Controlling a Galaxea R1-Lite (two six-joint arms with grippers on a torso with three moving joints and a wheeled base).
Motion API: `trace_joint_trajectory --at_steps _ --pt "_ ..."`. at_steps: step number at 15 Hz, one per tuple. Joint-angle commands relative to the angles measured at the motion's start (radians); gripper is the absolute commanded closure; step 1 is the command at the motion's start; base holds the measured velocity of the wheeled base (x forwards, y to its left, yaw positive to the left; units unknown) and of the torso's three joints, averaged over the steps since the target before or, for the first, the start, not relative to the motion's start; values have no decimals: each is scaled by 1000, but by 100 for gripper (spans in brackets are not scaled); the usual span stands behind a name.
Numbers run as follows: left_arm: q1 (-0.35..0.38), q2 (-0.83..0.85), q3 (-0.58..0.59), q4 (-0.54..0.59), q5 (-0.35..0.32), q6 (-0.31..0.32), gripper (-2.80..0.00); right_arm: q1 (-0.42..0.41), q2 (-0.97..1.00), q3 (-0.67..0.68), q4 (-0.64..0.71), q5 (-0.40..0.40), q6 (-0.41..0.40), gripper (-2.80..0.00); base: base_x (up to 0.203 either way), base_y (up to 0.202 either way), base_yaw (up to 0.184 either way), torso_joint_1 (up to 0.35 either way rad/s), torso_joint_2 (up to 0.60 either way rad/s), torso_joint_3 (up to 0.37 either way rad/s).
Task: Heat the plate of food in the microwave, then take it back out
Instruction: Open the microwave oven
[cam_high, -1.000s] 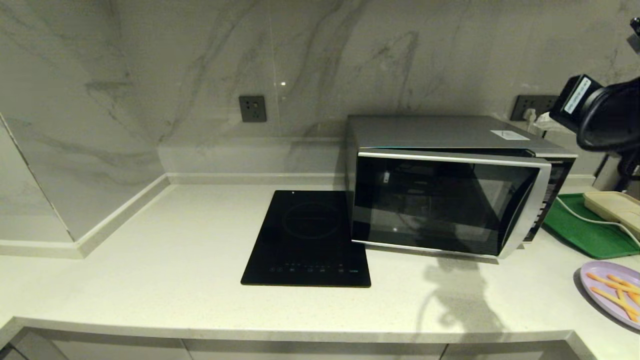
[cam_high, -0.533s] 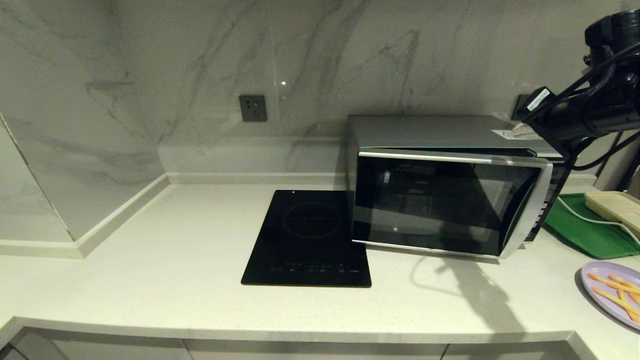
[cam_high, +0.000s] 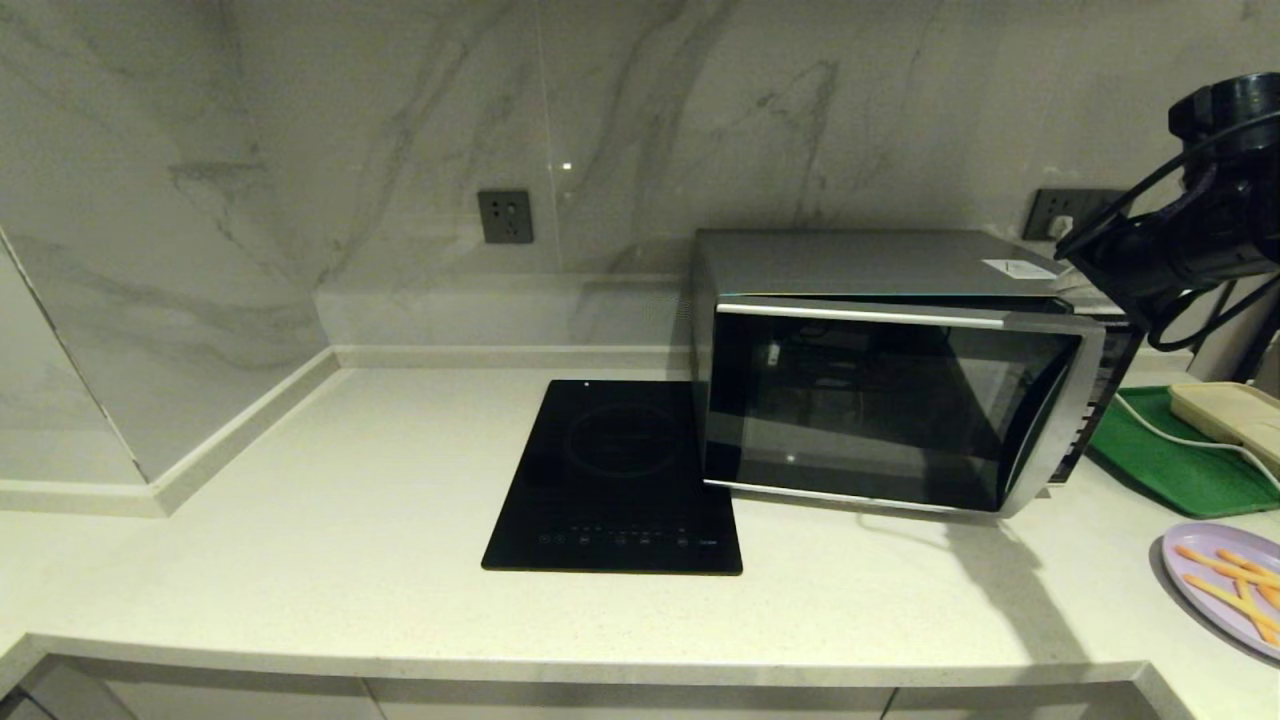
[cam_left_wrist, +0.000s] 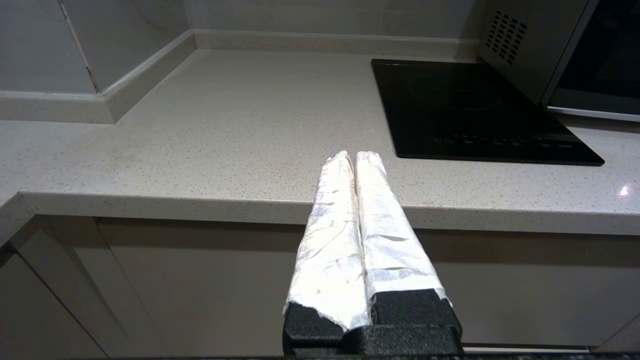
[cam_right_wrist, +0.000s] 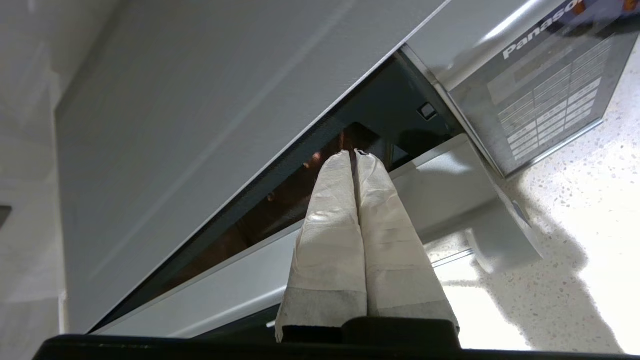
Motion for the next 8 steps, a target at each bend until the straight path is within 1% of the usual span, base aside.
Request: trace_joint_trajectory --at_steps 1,4,8 --pt "1 0 0 -1 0 -1 0 -12 21 0 3 11 4 0 0 0 0 0 0 0" --pt "1 0 0 -1 0 -1 0 -25 32 3 3 36 3 0 0 0 0 0 0 0" --pt "1 -1 0 -1 0 -1 0 -30 62 -12 -2 41 3 0 0 0 0 0 0 0"
